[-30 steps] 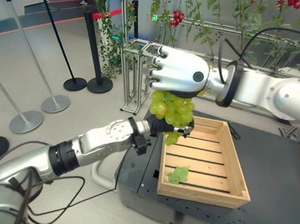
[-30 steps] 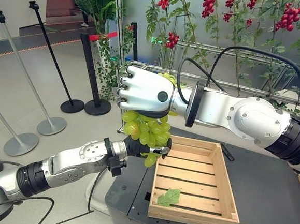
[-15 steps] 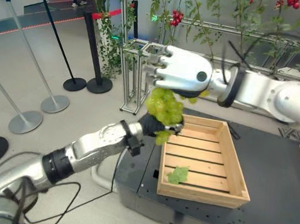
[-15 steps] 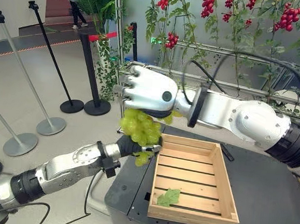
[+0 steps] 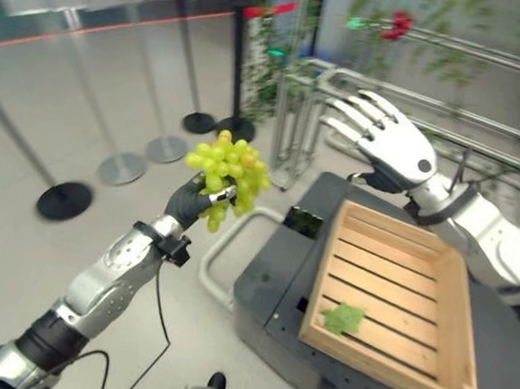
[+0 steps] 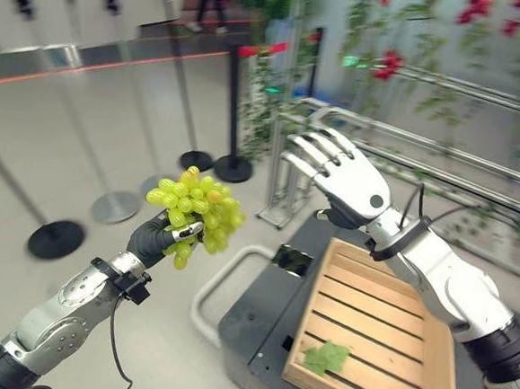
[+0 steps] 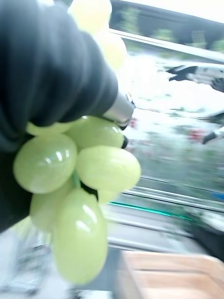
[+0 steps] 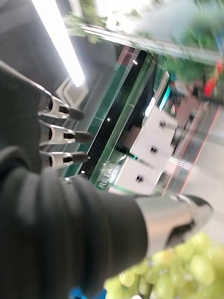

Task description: Pick up the fruits from the basket on one side to the basket on the other side

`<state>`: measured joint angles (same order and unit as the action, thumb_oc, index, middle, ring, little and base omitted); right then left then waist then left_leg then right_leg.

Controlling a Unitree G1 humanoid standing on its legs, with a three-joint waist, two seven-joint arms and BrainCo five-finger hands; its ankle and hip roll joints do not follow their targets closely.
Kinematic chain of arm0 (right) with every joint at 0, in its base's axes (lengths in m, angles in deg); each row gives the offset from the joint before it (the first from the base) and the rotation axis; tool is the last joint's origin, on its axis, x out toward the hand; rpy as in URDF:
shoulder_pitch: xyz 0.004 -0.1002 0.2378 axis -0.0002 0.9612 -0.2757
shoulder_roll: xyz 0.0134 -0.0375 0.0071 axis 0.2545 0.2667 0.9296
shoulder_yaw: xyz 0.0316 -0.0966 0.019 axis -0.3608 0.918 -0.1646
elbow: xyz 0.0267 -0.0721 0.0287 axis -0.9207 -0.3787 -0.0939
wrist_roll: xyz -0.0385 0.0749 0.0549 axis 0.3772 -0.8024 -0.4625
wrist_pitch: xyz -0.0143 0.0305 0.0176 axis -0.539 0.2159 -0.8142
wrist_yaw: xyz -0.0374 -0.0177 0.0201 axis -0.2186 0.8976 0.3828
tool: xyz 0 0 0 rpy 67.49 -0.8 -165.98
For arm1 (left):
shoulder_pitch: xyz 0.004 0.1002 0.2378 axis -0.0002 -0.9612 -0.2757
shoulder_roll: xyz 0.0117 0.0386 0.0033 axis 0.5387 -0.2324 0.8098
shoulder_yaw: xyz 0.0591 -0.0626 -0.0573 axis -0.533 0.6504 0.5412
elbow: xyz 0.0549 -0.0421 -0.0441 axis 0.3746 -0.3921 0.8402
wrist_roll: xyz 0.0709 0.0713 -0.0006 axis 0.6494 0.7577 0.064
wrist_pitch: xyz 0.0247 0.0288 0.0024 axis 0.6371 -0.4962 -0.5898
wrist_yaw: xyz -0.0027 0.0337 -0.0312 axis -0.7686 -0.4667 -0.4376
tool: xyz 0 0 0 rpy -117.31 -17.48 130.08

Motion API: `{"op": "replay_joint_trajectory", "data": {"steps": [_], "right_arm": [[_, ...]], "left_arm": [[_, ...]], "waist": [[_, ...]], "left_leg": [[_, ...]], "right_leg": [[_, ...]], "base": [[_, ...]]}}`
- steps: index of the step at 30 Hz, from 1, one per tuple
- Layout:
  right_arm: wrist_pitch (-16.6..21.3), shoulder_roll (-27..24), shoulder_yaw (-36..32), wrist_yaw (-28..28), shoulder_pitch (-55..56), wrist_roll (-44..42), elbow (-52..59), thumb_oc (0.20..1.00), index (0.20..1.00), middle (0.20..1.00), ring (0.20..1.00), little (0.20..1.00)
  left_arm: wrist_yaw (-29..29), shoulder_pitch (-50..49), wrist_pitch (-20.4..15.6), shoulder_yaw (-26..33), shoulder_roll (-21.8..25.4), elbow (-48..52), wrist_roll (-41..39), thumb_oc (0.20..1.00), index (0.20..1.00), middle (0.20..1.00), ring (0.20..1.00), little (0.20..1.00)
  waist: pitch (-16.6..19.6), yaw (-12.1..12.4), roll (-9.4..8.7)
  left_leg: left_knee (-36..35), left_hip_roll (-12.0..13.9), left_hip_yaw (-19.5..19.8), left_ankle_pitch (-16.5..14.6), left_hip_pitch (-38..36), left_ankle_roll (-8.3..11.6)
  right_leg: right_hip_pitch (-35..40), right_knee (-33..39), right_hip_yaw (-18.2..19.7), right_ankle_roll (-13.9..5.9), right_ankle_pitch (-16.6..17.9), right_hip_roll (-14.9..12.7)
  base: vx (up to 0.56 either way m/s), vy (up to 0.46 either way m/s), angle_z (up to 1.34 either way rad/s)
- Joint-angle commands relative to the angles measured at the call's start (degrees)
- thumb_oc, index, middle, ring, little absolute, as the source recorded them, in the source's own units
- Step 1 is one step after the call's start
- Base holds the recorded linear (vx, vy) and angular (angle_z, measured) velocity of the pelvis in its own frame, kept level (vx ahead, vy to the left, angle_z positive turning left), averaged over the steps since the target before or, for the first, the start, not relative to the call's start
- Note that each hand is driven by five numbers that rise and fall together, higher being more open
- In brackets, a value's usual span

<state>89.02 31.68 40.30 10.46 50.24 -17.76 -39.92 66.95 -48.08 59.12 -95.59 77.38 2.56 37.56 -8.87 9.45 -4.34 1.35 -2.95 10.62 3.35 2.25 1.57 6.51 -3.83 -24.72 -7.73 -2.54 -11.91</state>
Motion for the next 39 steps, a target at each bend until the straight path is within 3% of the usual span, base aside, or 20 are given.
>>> {"op": "replay_joint_trajectory", "data": {"steps": [1,3,4,6,8,10,11,14,18,22,23,24,25,26,30,31,35,36,37,39], "right_arm": [[0.58,4.41,-4.23,-2.54,-3.49,-6.53,1.13,1.000,1.000,1.000,1.000,1.000],[1.82,8.29,-6.29,-2.93,-1.21,-9.07,1.58,1.000,1.000,1.000,1.000,1.000],[2.20,9.04,-7.83,-2.99,0.70,-10.00,1.59,1.000,1.000,1.000,1.000,1.000],[4.01,11.96,-11.76,-2.85,7.28,-13.02,2.37,1.000,1.000,1.000,1.000,1.000],[5.87,14.80,-15.00,-2.37,13.24,-16.53,4.01,1.000,1.000,1.000,1.000,1.000],[6.91,17.41,-16.41,-2.43,16.24,-19.14,4.20,1.000,1.000,1.000,1.000,1.000],[7.59,19.21,-16.10,-2.19,16.69,-21.25,4.27,1.000,1.000,1.000,1.000,1.000],[8.21,21.34,-15.82,-0.70,18.09,-24.91,3.68,1.000,1.000,1.000,1.000,1.000],[8.90,22.89,-12.85,4.77,19.90,-34.57,1.54,1.000,1.000,1.000,1.000,1.000],[8.95,22.71,-11.53,6.20,19.43,-38.57,0.39,1.000,1.000,1.000,1.000,1.000],[8.86,22.58,-11.98,6.18,19.64,-39.07,0.40,1.000,1.000,1.000,1.000,1.000],[8.68,22.05,-12.63,5.96,19.75,-39.76,0.46,1.000,1.000,1.000,1.000,1.000],[8.67,21.98,-12.62,5.97,19.67,-39.79,0.45,1.000,1.000,1.000,1.000,1.000],[8.06,22.02,-12.74,3.73,18.75,-38.82,0.05,1.000,1.000,1.000,1.000,1.000],[7.18,24.13,-12.75,2.53,18.12,-39.37,-1.49,1.000,1.000,1.000,1.000,1.000],[7.19,24.14,-12.78,2.53,18.09,-39.38,-1.50,1.000,1.000,1.000,1.000,1.000],[7.10,25.15,-13.13,1.99,19.02,-40.05,-0.81,1.000,1.000,1.000,1.000,1.000],[7.11,25.15,-13.08,1.96,19.05,-40.02,-0.82,1.000,1.000,1.000,1.000,1.000],[7.22,25.51,-13.04,1.62,19.82,-39.63,-0.46,1.000,1.000,1.000,1.000,1.000],[7.09,25.92,-13.08,1.76,20.44,-39.47,-0.62,1.000,1.000,1.000,1.000,1.000]], "left_arm": [[1.36,5.73,-8.32,4.90,-2.39,-0.29,5.56,0.200,0.200,0.200,0.200,0.200],[1.75,5.92,-8.88,5.72,-4.51,-0.08,6.83,0.200,0.200,0.200,0.200,0.200],[1.90,6.31,-9.15,5.75,-5.27,-0.17,7.63,0.200,0.200,0.200,0.200,0.200],[2.31,5.81,-9.62,6.25,-6.92,0.15,10.06,0.200,0.200,0.200,0.200,0.200],[2.51,5.28,-10.27,6.94,-8.72,0.71,12.07,0.200,0.200,0.200,0.200,0.200],[2.28,4.94,-11.19,7.62,-9.93,0.87,14.25,0.200,0.200,0.200,0.200,0.200],[3.04,4.43,-11.83,8.16,-10.70,1.01,15.78,0.200,0.200,0.200,0.200,0.200],[3.75,2.85,-12.81,10.09,-10.97,2.37,19.34,0.200,0.200,0.200,0.200,0.200],[5.33,-4.22,-14.86,16.53,-12.16,5.55,21.77,0.200,0.200,0.200,0.200,0.200],[6.44,-7.25,-15.57,19.41,-13.16,6.43,21.95,0.200,0.200,0.200,0.200,0.200],[6.53,-7.37,-15.39,19.35,-13.55,6.40,21.87,0.200,0.200,0.200,0.200,0.200],[7.30,-7.39,-15.44,19.93,-14.21,5.99,22.04,0.200,0.200,0.200,0.200,0.200],[7.32,-7.37,-15.43,19.97,-14.27,6.01,22.06,0.200,0.200,0.200,0.200,0.200],[8.37,-6.12,-14.89,19.46,-15.10,5.25,22.72,0.200,0.200,0.200,0.200,0.200],[7.55,-3.58,-14.92,18.24,-14.69,5.08,23.71,0.200,0.200,0.200,0.200,0.200],[7.55,-3.53,-14.90,18.23,-14.69,5.09,23.70,0.200,0.200,0.200,0.200,0.200],[8.50,-2.70,-14.60,18.63,-14.73,4.73,23.43,0.200,0.200,0.200,0.200,0.200],[8.51,-2.74,-14.58,18.63,-14.74,4.73,23.43,0.200,0.200,0.200,0.200,0.200],[8.22,-2.57,-14.68,18.76,-14.49,4.58,23.18,0.200,0.200,0.200,0.200,0.200],[7.92,-3.20,-14.62,18.69,-14.37,4.64,23.37,0.200,0.200,0.200,0.200,0.200]], "waist": [[-0.14,0.94,-0.44],[-0.75,0.38,0.65],[-0.58,-0.59,0.89],[0.04,-3.72,1.54],[0.47,-6.65,1.62],[0.46,-8.02,2.01],[0.46,-8.12,2.11],[0.50,-8.13,2.00],[0.91,-5.76,2.42],[0.04,-3.75,3.85],[-0.25,-4.27,4.24],[-0.84,-5.80,4.46],[-0.73,-5.75,4.56],[-1.56,-7.08,3.91],[-1.67,-5.83,3.09],[-1.65,-6.00,3.07],[-0.14,-7.56,2.86],[-0.18,-7.59,2.89],[0.59,-7.50,3.37],[1.12,-7.03,3.69]], "left_leg": [[5.37,-4.08,2.52,-7.89,-1.50,-4.72],[6.13,-4.33,4.45,-8.07,-1.84,-5.20],[5.86,-4.53,5.85,-7.88,-2.19,-5.08],[4.89,-4.88,9.96,-6.58,-2.91,-4.35],[4.42,-6.53,15.31,-5.31,-3.01,-3.20],[4.49,-8.24,20.00,-5.04,-2.81,-2.56],[4.68,-8.51,21.24,-5.13,-2.81,-2.22],[4.91,-8.93,23.94,-4.90,-3.05,-1.05],[6.32,-9.35,27.40,-4.19,-1.01,1.79],[4.16,-9.13,29.39,-0.28,1.52,3.55],[3.41,-8.74,26.26,1.00,3.13,3.40],[3.56,-6.42,15.49,0.74,5.82,3.21],[3.79,-6.43,15.38,0.81,6.18,3.19],[6.70,1.98,-6.96,-1.18,9.08,2.33],[12.09,6.69,-11.30,-4.72,6.61,3.56],[11.83,6.58,-11.15,-4.33,6.71,3.50],[8.60,15.95,-25.72,-2.42,2.87,5.50],[8.48,16.01,-25.70,-2.41,2.69,5.65],[6.80,17.36,-28.81,-1.89,1.26,6.27],[4.16,16.32,-27.02,-1.38,0.37,6.22]], "right_leg": [[-6.26,-20.15,2.30,-3.15,4.92,-5.50],[-8.20,-24.05,6.19,-2.72,4.01,-3.95],[-9.19,-23.75,9.07,-2.20,2.80,-1.75],[-11.01,-20.86,17.70,-1.10,-2.22,5.60],[-10.68,-15.50,26.91,0.39,-4.94,11.56],[-11.20,-12.59,35.13,1.43,-4.72,14.35],[-11.44,-11.99,36.59,1.75,-4.09,15.00],[-9.71,-10.58,35.43,2.40,-4.69,14.76],[-6.68,-5.69,29.19,4.23,-5.14,14.19],[-5.60,-3.15,23.22,5.65,-5.61,14.84],[-5.32,-2.31,21.34,5.68,-5.54,14.48],[-5.33,-1.83,18.06,4.96,-5.22,13.21],[-5.58,-1.79,18.15,4.89,-5.02,13.23],[-5.91,-2.38,11.44,3.41,-4.81,9.81],[-4.27,-2.52,1.30,3.95,-5.23,5.84],[-4.32,-2.37,1.10,3.95,-4.98,5.79],[-1.63,-1.75,-6.91,3.42,-5.14,3.91],[-1.51,-1.81,-6.94,3.42,-5.28,3.97],[-0.77,-1.87,-9.27,3.62,-5.39,3.74],[0.24,-1.17,-10.44,3.24,-5.05,3.54]], "base": [[0.01,0.152,0.50],[0.05,0.118,0.66],[0.08,0.037,0.76],[0.13,0.000,0.99],[0.14,0.009,2.03],[0.10,-0.004,1.55],[0.05,-0.019,1.50],[0.04,-0.103,1.26],[-0.02,-0.219,1.03],[-0.13,-0.149,1.27],[-0.21,-0.010,1.73],[-0.17,0.035,2.11],[-0.33,0.067,2.55],[-0.32,0.028,2.95],[-0.26,0.002,1.89],[-0.12,0.040,1.75],[-0.02,0.089,1.22],[0.08,0.113,1.12],[0.07,0.146,1.81],[0.09,0.193,1.84]]}}
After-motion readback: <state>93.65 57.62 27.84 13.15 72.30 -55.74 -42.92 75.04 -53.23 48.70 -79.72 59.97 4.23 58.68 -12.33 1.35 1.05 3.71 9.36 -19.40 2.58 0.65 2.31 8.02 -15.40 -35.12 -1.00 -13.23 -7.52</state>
